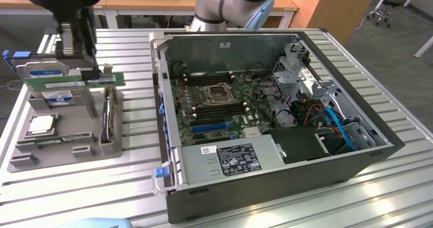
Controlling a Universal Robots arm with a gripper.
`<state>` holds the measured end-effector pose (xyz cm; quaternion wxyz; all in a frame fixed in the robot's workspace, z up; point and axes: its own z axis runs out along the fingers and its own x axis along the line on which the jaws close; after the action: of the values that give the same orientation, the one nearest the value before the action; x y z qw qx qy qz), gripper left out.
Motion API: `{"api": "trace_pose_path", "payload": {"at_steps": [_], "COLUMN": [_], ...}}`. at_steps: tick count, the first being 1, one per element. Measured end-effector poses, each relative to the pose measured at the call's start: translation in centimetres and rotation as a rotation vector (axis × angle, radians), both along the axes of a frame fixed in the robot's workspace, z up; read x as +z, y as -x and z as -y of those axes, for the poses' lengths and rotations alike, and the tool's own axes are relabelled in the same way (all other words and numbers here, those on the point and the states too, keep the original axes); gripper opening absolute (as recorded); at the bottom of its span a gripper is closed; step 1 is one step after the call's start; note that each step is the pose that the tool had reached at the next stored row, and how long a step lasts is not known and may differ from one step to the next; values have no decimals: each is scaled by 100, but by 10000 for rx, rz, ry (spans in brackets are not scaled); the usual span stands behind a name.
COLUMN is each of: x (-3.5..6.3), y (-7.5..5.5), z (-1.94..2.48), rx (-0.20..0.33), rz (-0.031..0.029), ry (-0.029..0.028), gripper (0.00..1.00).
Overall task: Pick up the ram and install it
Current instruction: 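Pick up the ram and move it above insertion slot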
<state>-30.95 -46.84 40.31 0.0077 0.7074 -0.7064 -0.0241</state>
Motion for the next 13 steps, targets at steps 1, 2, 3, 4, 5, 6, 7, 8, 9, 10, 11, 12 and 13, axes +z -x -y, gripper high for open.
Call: {"api": "trace_pose_path", "payload": {"at_steps": [1,2,3,4,5,6,7,8,9,10,11,12,13], "x": [1,1,0,0,0,0,0,0,0,0,-1,0,0], "y": [-35,-70,-104,-137,-170,-202,-237,-277,-316,-355,-392,-429,-466], "z": [0,0,0,0,0,0,0,0,0,0,0,0,0], "rx": [0,1,1,1,1,0,0,0,1,1,2,1,1], "rz": [-1,-1,0,0,1,0,-1,-1,-1,0,1,-1,0], "ry": [1,1,0,0,-1,0,1,0,0,0,-1,0,1], "gripper": [11,11,11,11,11,11,11,11,11,11,11,11,11]}}
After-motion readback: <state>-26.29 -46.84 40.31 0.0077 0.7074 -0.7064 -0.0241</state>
